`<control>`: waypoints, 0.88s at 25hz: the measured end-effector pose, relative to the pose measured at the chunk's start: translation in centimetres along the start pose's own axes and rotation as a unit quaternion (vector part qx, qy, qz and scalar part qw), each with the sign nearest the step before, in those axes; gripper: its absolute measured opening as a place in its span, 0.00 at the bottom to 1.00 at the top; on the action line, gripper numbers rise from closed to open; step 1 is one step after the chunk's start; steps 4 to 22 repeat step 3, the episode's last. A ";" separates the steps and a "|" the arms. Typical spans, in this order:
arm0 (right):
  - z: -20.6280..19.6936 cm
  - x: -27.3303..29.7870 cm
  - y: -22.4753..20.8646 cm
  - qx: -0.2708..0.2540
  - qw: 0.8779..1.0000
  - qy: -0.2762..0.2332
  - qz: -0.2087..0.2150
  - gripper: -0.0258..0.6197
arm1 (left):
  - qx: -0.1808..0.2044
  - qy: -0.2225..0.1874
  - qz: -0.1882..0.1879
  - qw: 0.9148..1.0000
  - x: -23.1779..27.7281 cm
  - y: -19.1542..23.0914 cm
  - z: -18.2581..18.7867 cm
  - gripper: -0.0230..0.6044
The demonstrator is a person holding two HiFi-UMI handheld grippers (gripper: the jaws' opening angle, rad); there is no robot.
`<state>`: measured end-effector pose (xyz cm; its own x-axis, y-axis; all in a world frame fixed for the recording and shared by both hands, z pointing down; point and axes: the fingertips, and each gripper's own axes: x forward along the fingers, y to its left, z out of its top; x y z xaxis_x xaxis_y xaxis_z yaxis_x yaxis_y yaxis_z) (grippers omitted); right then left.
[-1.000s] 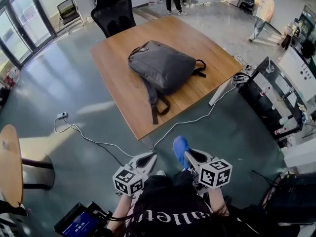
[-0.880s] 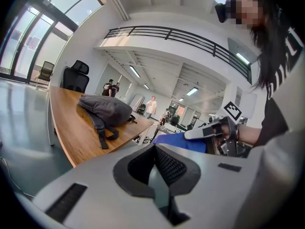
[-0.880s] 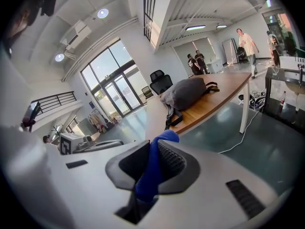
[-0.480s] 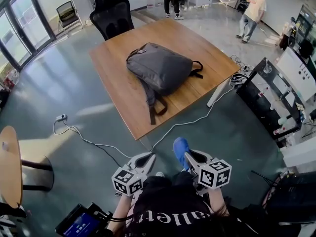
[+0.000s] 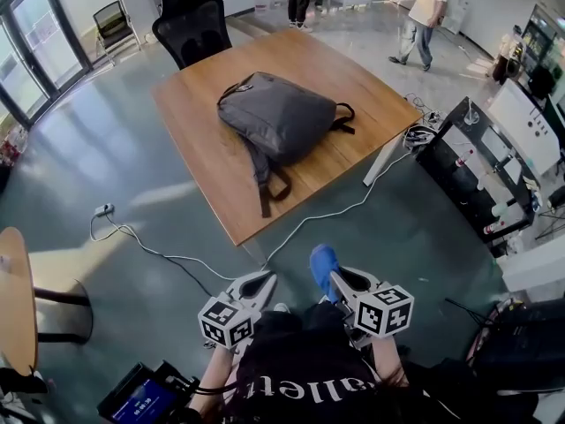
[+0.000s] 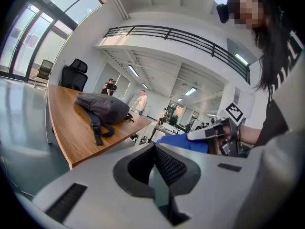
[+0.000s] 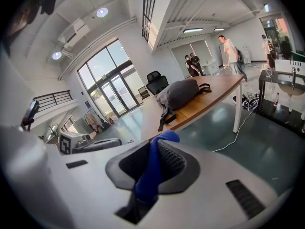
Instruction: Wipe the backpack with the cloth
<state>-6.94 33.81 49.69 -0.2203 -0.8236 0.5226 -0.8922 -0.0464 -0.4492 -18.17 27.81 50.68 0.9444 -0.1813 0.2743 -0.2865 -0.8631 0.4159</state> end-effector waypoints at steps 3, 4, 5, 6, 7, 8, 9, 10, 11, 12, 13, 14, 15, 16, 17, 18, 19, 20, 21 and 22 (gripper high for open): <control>-0.2 0.4 -0.1 0.003 1.000 0.003 -0.004 0.13 | 0.000 0.002 -0.003 1.000 0.1 0.5 -0.1 0.04; -0.2 0.4 -0.1 0.003 1.000 0.003 -0.004 0.13 | 0.000 0.002 -0.003 1.000 0.1 0.5 -0.1 0.04; -0.2 0.4 -0.1 0.003 1.000 0.003 -0.004 0.13 | 0.000 0.002 -0.003 1.000 0.1 0.5 -0.1 0.04; -0.2 0.4 -0.1 0.003 1.000 0.003 -0.004 0.13 | 0.000 0.002 -0.003 1.000 0.1 0.5 -0.1 0.04; -0.2 0.4 -0.1 0.003 1.000 0.003 -0.004 0.13 | 0.000 0.002 -0.003 1.000 0.1 0.5 -0.1 0.04; -0.2 0.4 -0.1 0.003 1.000 0.003 -0.004 0.13 | 0.000 0.002 -0.003 1.000 0.1 0.5 -0.1 0.04; -0.2 0.4 -0.1 0.003 1.000 0.003 -0.004 0.13 | 0.000 0.002 -0.003 1.000 0.1 0.5 -0.1 0.04; -0.2 0.4 -0.1 0.003 1.000 0.003 -0.004 0.13 | 0.000 0.002 -0.003 1.000 0.1 0.5 -0.1 0.04; -0.2 0.4 -0.1 0.003 1.000 0.003 -0.004 0.13 | 0.000 0.002 -0.003 1.000 0.1 0.5 -0.1 0.04; -0.2 0.4 -0.1 0.003 1.000 0.003 -0.004 0.13 | 0.000 0.002 -0.003 1.000 0.1 0.5 -0.1 0.04; -0.2 0.4 -0.1 0.003 1.000 0.003 -0.004 0.13 | 0.000 0.002 -0.003 1.000 0.1 0.5 -0.1 0.04; -0.2 0.4 -0.1 0.003 1.000 0.003 -0.004 0.13 | 0.000 0.002 -0.003 1.000 0.1 0.5 -0.1 0.04; -0.2 0.4 -0.1 0.003 1.000 0.003 -0.004 0.13 | 0.000 0.002 -0.003 1.000 0.1 0.5 -0.1 0.04; -0.2 0.4 -0.1 0.003 1.000 0.003 -0.004 0.13 | 0.000 0.002 -0.003 1.000 0.1 0.5 -0.1 0.04; -0.2 0.4 -0.1 0.003 1.000 0.003 -0.004 0.13 | 0.000 0.002 -0.003 1.000 0.1 0.5 -0.1 0.04; -0.2 0.4 -0.1 0.003 1.000 0.003 -0.004 0.13 | 0.000 0.002 -0.003 1.000 0.1 0.5 -0.1 0.04; -0.2 0.4 -0.1 0.003 1.000 0.003 -0.004 0.13 | 0.000 0.002 -0.003 1.000 0.1 0.5 -0.1 0.04; -0.2 0.4 -0.1 0.003 1.000 0.003 -0.004 0.13 | 0.000 0.002 -0.003 1.000 0.1 0.5 -0.1 0.04; -0.2 0.4 -0.1 0.003 1.000 0.003 -0.004 0.13 | 0.000 0.002 -0.003 1.000 0.1 0.5 -0.1 0.04; -0.2 0.4 -0.1 0.003 1.000 0.003 -0.004 0.13 | 0.000 0.002 -0.003 1.000 0.1 0.5 -0.1 0.04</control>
